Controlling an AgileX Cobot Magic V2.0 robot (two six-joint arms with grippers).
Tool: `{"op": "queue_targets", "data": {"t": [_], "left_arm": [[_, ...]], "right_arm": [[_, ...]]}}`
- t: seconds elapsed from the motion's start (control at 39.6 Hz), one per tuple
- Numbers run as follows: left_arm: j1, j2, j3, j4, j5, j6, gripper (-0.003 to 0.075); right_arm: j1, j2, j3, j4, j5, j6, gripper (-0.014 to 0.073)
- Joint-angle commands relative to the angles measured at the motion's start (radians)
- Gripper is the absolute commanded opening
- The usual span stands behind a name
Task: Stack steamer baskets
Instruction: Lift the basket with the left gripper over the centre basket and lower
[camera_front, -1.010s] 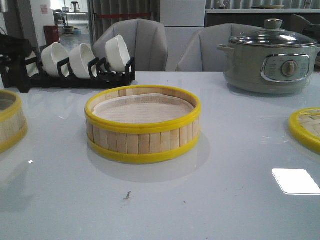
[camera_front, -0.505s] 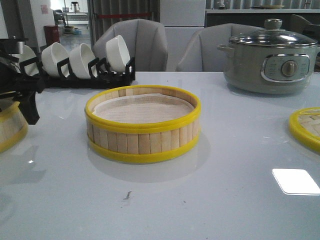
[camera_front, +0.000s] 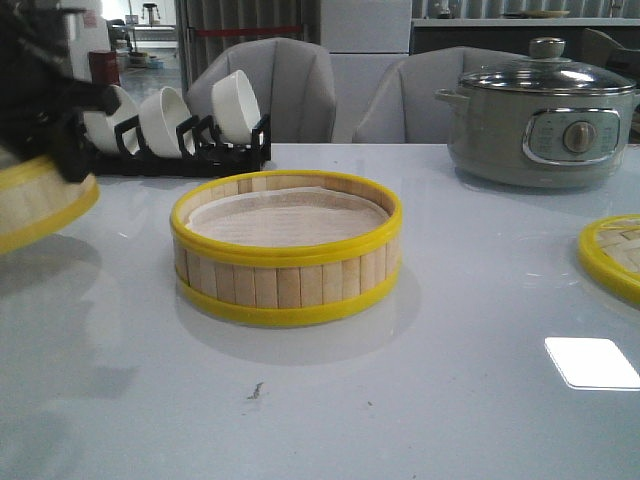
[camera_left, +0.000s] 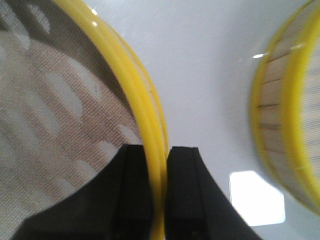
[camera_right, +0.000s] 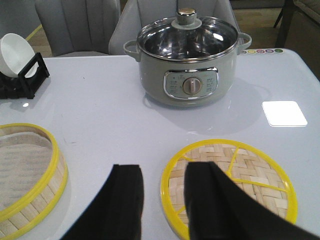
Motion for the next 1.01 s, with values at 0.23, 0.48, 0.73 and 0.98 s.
{"op": "queue_targets", "data": {"t": [0.23, 0.48, 0.73, 0.98], "left_arm": [[-0.303, -0.078, -0.244, -0.017, 0.017, 0.005, 0.0087], [-0.507, -0.038, -0.250, -0.015, -0.056, 0.005, 0.0087], [-0.554, 0.029, -0.250, -0.006, -0.082, 0.005, 0.0087], [-0.552, 0.074, -0.250, -0.017, -0.130, 0.003, 0.0087]], "right_arm": [[0.000, 0.004, -0.040, 0.004, -0.076, -0.002, 0.0340], [0.000, 0.004, -0.040, 0.004, -0.056, -0.002, 0.0340], [0.000, 0.004, -0.040, 0.004, -0.024, -0.002, 0.0340], [0.000, 0.004, -0.040, 0.004, -0.022, -0.002, 0.0340]]}}
